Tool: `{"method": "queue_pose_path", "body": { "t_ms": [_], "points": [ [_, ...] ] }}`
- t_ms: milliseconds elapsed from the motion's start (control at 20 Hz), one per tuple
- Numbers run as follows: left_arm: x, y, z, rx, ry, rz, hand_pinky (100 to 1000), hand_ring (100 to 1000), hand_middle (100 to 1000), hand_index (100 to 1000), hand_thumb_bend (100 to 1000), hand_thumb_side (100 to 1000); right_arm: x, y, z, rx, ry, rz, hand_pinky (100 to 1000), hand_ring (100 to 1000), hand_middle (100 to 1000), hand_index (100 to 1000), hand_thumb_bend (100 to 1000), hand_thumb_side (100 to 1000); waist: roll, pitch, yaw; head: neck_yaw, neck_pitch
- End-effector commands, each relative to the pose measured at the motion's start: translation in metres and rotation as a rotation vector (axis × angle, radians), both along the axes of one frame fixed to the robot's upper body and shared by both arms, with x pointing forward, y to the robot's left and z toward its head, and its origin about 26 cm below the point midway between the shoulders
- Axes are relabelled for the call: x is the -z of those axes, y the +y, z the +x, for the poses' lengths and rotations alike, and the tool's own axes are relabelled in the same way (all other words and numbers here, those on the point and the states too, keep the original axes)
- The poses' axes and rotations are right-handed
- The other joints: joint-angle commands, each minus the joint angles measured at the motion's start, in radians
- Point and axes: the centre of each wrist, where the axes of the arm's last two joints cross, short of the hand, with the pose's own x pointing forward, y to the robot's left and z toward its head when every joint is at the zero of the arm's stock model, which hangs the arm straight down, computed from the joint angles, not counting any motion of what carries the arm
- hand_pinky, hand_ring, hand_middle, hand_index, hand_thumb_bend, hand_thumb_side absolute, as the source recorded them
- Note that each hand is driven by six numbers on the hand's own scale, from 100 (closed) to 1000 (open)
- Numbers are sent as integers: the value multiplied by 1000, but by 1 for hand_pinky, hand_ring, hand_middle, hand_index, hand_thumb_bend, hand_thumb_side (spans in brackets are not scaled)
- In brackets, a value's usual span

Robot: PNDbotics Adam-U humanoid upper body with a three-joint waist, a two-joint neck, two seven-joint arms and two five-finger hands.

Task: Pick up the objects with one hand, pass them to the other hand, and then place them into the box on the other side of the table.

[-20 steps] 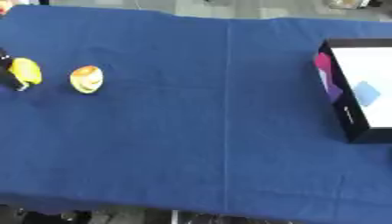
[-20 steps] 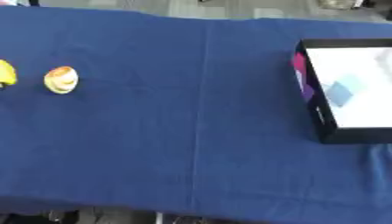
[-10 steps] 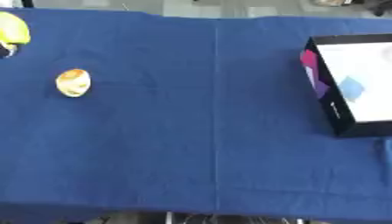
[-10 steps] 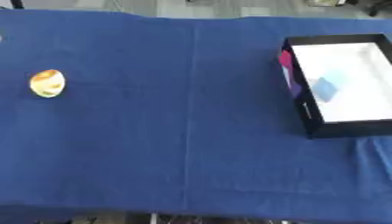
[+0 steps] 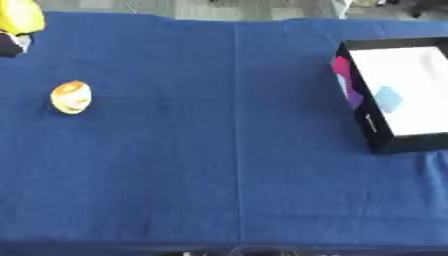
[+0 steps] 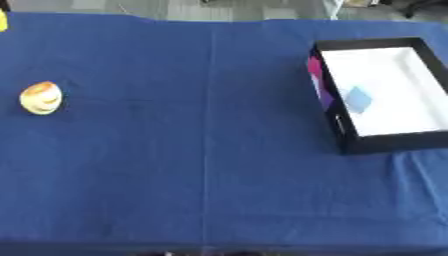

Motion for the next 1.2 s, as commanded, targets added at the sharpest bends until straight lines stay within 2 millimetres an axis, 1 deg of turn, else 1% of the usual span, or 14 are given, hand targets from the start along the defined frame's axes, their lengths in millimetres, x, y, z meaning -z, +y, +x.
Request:
{"method": "queue_pose_path", "body": {
  "t_ms": [50, 200, 250, 300, 800, 1050, 1200],
  "points": [
    [-1, -17, -2, 60, -75, -21, 707, 599, 555, 505, 194, 100, -31, 8, 3, -39, -50, -84, 886, 1000, 1000, 1000, 100, 470, -15, -17, 3, -14, -14],
    [13, -34, -3, 101, -106, -54, 709, 587, 549, 502, 133, 100, -38, 20, 12, -85, -64, -124, 885, 1000, 1000, 1000, 100, 470, -21, -21, 6, -22, -13],
    [17, -38, -3, 113, -114, -70, 709, 586, 548, 501, 129, 100, -39, 23, 15, -98, -65, -136, 885, 1000, 1000, 1000, 100, 470, -22, -22, 6, -24, -13],
    [22, -43, -3, 127, -121, -88, 712, 583, 546, 500, 100, 100, -39, 27, 18, -111, -64, -149, 885, 1000, 1000, 1000, 100, 470, -23, -23, 7, -26, -12],
    [57, -80, -6, 258, -195, -234, 717, 566, 535, 497, 100, 100, -35, 59, 45, -215, -40, -249, 883, 1000, 1000, 1000, 100, 430, -36, -28, 16, -58, 0],
    [77, -98, -6, 305, -255, -285, 721, 564, 534, 498, 100, 100, -28, 69, 55, -234, -30, -302, 883, 1000, 1000, 1000, 100, 415, -42, -28, 20, -69, 0],
    [84, -106, -6, 339, -281, -304, 720, 563, 533, 499, 100, 100, -24, 75, 61, -243, -23, -327, 882, 1000, 1000, 1000, 100, 400, -45, -27, 24, -76, 0]
  ]
}}
